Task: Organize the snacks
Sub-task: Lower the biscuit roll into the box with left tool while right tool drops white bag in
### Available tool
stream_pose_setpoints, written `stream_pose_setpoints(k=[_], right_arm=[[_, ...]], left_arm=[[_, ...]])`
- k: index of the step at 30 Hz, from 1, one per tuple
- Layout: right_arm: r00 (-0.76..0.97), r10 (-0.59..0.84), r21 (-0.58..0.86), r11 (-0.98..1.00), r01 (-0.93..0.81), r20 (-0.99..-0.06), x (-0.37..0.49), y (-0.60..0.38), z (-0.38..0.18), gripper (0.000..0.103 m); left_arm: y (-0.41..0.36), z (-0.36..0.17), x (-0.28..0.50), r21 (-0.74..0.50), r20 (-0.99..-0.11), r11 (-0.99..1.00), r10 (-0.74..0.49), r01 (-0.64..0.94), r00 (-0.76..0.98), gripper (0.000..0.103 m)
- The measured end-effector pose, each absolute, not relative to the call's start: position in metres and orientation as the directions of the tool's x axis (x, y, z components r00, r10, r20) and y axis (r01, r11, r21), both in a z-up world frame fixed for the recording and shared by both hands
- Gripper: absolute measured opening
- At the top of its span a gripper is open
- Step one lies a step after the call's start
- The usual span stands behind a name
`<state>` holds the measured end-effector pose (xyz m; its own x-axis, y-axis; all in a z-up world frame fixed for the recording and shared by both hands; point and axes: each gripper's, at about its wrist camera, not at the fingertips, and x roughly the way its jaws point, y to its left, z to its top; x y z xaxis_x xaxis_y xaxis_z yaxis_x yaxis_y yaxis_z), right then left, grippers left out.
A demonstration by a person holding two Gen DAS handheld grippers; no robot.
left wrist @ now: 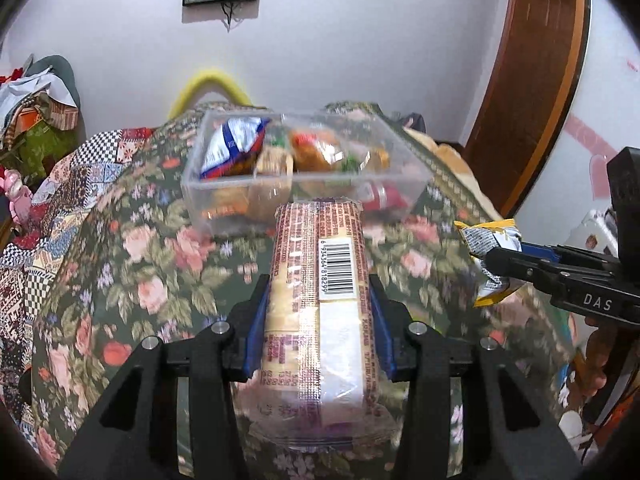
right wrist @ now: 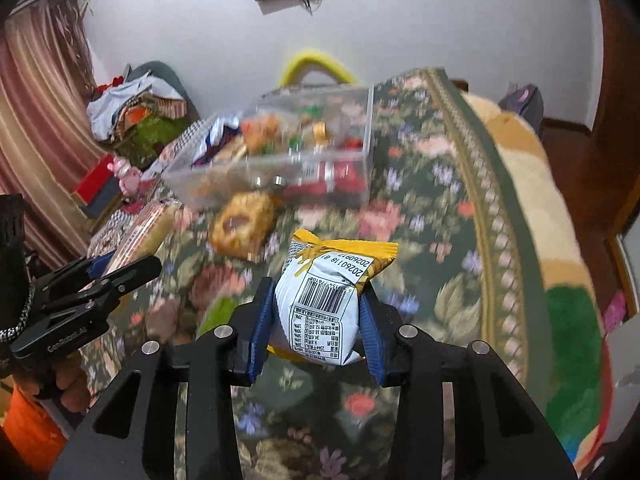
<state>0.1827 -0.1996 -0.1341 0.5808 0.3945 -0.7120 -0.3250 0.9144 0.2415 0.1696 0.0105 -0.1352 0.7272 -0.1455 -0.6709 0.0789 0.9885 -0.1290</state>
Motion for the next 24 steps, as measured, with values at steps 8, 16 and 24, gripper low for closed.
stream_pose_setpoints(k=[8,16,24], right_arm=[[0.649,0.385,0.206,0.919,-0.338,-0.656,0.206,-0.197,-0.102,0.037],[0.693,0.379,0.178,0.921,-0.346,-0.614,0.233,-0.186,-0.084,0.037],[0.703,0.376,0.163,0.921,-0.353,-0.603,0.269,-0.172,-0.078,0.037]], left_arm=[[0.021,-0.107,0.201,-0.140,-0.620,0.989,-0.128,0.051,0.774,0.045],[0.028,-0.092,0.242,-0.154,-0.593,0.988,-0.114,0.026,0.797,0.045],[0.029,-0.093,0.284,-0.105,-0.617,0.994,-0.074,0.011,0.783,0.045]])
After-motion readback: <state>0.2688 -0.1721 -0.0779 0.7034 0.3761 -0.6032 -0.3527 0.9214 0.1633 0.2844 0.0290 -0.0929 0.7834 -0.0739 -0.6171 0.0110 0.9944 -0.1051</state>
